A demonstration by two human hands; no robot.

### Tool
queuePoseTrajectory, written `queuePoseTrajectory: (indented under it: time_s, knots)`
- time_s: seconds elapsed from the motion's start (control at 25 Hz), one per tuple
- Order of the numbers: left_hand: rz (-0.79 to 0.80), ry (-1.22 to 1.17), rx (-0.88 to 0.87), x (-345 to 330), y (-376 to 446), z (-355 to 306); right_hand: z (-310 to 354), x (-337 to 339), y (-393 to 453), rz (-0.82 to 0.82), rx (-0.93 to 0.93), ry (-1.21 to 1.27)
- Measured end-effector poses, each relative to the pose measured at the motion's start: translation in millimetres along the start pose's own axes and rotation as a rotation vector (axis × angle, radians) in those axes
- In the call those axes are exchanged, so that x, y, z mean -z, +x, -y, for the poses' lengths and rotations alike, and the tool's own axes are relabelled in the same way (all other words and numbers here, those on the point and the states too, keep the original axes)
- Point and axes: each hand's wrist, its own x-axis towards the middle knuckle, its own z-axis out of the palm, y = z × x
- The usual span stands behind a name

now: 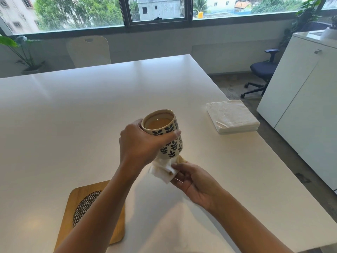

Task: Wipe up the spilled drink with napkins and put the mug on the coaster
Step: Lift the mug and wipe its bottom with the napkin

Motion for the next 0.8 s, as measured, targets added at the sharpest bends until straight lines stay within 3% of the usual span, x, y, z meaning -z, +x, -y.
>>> queuePoseTrajectory:
  time_s: [0.52,0.64,0.8]
  knots:
    - [-0.027,0.025,-0.02,8.6,1.8,14.0,14.9,32.7,-8.1,-0.003,-0.123,0.002]
    - [0.007,0.004,-0.022,8.7,0.2,13.8,13.2,35.6,-3.3,-0.018,-0.155,-0.061]
    - [0.096,-0.021,-0.027,4.7,-8.7,11.4,12.5,21.7,0.6,0.082,-0.138,-0.184]
